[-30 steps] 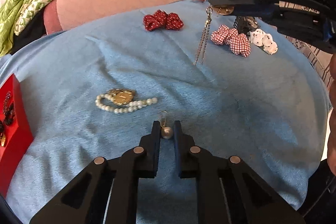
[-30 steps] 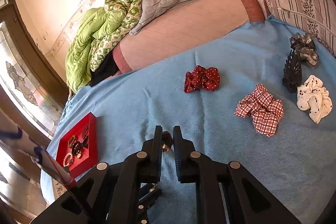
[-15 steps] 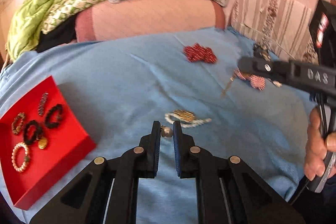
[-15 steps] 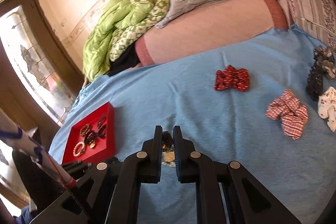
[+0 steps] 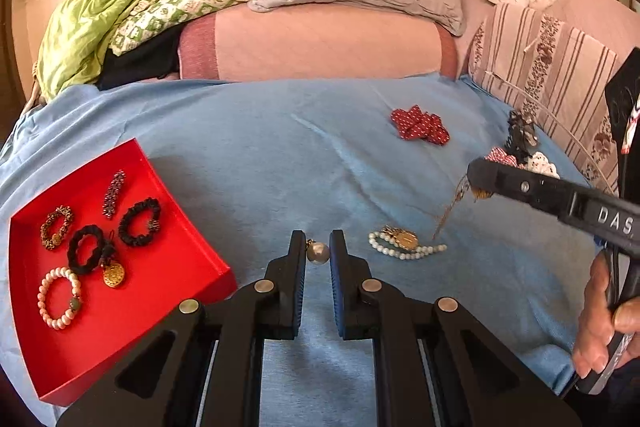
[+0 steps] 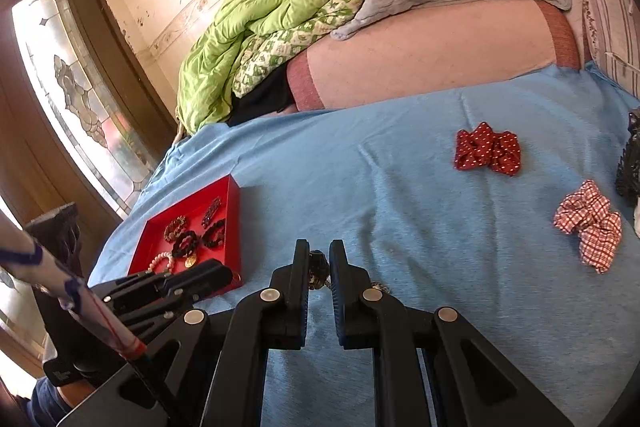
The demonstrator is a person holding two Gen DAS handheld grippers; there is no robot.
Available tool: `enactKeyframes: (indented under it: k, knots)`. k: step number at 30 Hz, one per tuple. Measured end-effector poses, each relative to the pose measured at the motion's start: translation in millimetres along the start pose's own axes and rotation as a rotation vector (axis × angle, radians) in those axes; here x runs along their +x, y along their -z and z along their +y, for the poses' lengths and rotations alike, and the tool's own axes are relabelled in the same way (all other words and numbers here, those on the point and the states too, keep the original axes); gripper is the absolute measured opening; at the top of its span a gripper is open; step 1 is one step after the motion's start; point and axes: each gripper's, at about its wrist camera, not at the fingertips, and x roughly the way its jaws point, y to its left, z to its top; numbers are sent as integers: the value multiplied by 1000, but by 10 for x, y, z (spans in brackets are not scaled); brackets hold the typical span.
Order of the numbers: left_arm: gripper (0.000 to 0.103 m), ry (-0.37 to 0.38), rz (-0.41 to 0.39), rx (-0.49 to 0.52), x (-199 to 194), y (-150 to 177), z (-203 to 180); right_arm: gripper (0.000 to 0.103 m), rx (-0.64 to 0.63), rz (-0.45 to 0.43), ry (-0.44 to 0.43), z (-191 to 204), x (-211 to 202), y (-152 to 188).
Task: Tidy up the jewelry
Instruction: 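Carry the pearl earring and gold chain over the red tray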
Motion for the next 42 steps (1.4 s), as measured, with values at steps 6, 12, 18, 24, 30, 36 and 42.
enactKeyframes:
  k: [6, 12, 18, 24, 30, 36, 42]
  knots:
    - [11, -20, -7, -20, -31, -12, 129, 11, -18, 15, -9, 107, 102, 19]
    - [11, -41, -17, -43, -93, -13, 285, 11, -29, 29, -24, 255, 191, 30]
    - [11, -59, -31, -68, -175, -20, 452, 11, -47, 30, -48, 466, 237, 28]
    - [11, -66, -46, -108, -264, -32, 636, 11, -50, 41, -80, 684, 388, 10]
    - [12, -85, -70, -160, -395, -55, 935, 11, -29, 33, -109, 882, 528, -85]
    - [12, -133, -73, -243, -497, 7, 1396, 11, -66, 51, -152, 1186, 700, -139]
    - [12, -173, -49, -317, -521, 109, 1776, 11, -99, 90, -198, 1485, 923, -115]
